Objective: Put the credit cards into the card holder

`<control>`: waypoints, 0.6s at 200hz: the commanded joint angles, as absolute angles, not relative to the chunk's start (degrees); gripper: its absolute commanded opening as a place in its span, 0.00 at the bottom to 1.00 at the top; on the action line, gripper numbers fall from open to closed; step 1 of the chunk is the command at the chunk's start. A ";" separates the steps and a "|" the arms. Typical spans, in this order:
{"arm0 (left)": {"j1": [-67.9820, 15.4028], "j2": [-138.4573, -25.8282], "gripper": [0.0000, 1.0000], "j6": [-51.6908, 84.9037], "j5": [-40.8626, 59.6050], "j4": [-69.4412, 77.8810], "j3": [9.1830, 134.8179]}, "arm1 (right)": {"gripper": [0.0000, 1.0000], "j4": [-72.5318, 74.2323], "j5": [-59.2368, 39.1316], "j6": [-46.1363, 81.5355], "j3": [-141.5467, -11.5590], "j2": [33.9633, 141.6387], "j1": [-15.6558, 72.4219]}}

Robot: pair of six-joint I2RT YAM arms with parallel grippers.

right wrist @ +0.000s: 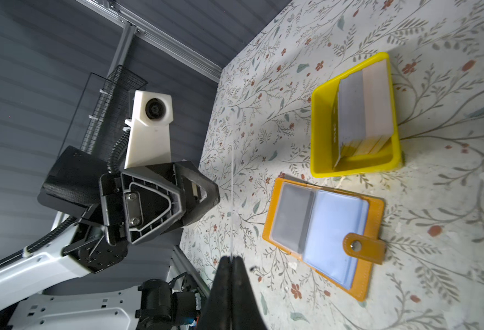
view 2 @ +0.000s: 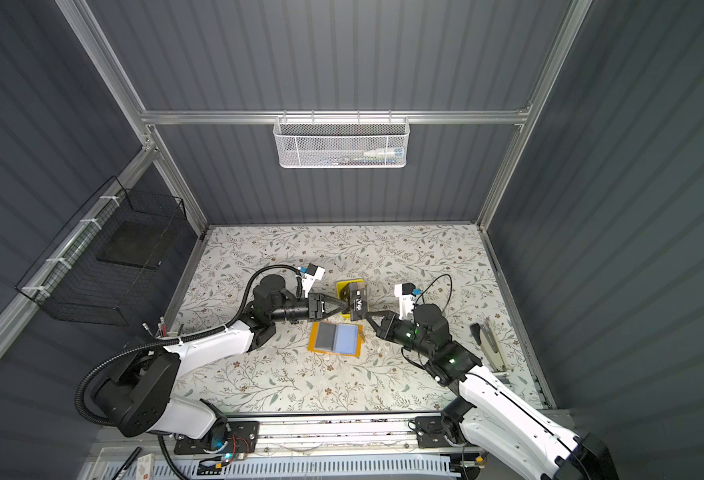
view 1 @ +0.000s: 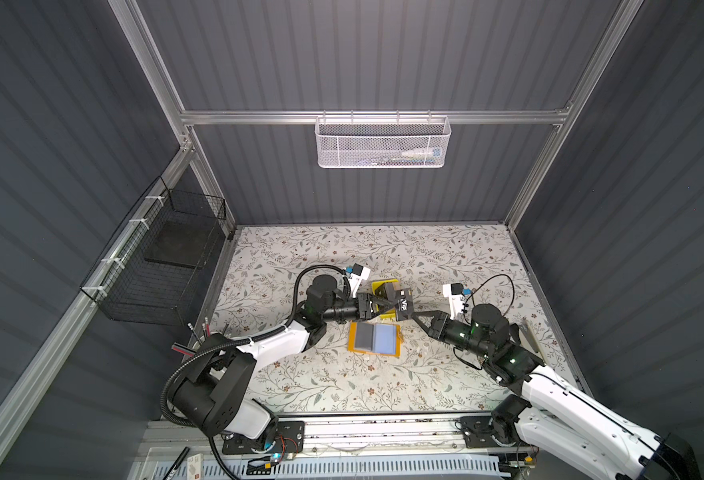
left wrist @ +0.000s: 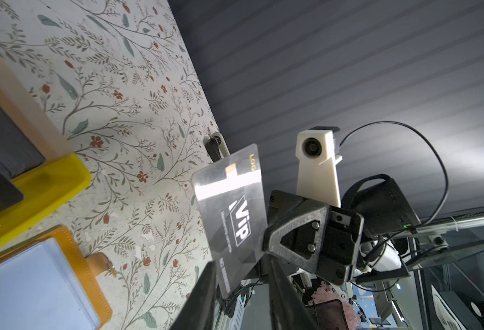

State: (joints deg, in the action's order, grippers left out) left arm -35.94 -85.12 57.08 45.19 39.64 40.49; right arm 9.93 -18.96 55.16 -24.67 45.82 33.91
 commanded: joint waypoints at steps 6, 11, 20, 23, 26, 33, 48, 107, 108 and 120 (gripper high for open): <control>-35.68 -86.64 0.30 60.20 47.85 45.04 39.46 | 0.02 17.28 -22.32 58.83 -22.64 44.83 33.92; -35.60 -86.74 0.30 60.20 47.74 44.94 39.31 | 0.02 17.71 -22.53 58.96 -22.51 44.68 33.86; -35.68 -86.89 0.30 60.21 47.42 44.50 39.37 | 0.02 17.76 -22.48 58.97 -22.56 44.43 33.90; -35.68 -87.01 0.30 60.21 47.34 44.40 39.33 | 0.02 17.75 -22.39 58.97 -22.59 44.39 33.90; -35.68 -87.01 0.30 60.16 47.29 44.27 39.29 | 0.02 17.71 -22.26 58.93 -22.59 44.46 33.92; -35.68 -87.01 0.29 60.28 47.06 43.95 39.15 | 0.02 17.35 -22.06 58.79 -22.70 44.46 33.92; -35.68 -86.65 0.28 59.83 46.41 42.75 38.95 | 0.02 16.83 -21.81 58.71 -22.87 44.38 33.92; -35.68 -87.35 0.27 62.79 47.33 47.09 39.03 | 0.02 20.08 -23.47 60.09 -22.50 45.87 33.89; -35.68 -87.40 0.27 62.86 47.39 47.23 39.03 | 0.02 20.15 -23.51 60.10 -22.50 45.92 33.91; -35.67 -87.56 0.25 63.58 47.73 48.31 38.99 | 0.02 20.86 -23.86 60.36 -22.41 46.61 34.01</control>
